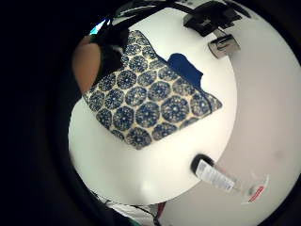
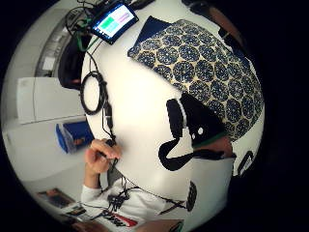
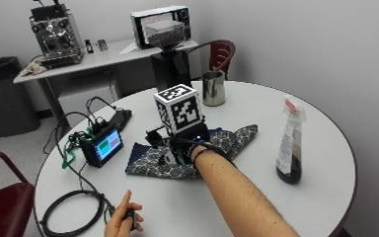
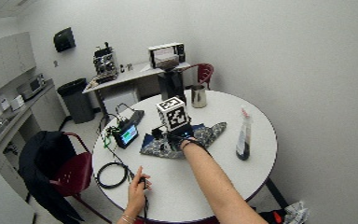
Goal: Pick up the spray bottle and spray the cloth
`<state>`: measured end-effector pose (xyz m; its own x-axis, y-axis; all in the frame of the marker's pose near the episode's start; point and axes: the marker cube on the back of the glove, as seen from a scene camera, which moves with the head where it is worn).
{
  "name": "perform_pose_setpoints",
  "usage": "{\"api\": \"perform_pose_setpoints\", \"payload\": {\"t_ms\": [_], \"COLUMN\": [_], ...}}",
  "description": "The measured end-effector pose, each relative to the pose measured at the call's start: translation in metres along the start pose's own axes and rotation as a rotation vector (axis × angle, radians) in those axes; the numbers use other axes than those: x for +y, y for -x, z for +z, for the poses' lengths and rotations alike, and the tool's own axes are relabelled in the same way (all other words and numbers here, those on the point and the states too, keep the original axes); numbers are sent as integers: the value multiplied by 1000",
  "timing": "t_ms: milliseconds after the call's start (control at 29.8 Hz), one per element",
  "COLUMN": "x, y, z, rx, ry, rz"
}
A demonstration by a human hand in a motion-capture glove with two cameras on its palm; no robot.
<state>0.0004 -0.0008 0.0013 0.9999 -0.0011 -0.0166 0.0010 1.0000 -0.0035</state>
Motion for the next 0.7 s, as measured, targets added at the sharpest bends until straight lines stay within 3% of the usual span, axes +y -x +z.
{"api": "perform_pose_setpoints", "payload": {"t_ms": [704], "x": [6], "y": [-20], "z": [12], "rx": [29], "ry": [21], "rz": [6]}}
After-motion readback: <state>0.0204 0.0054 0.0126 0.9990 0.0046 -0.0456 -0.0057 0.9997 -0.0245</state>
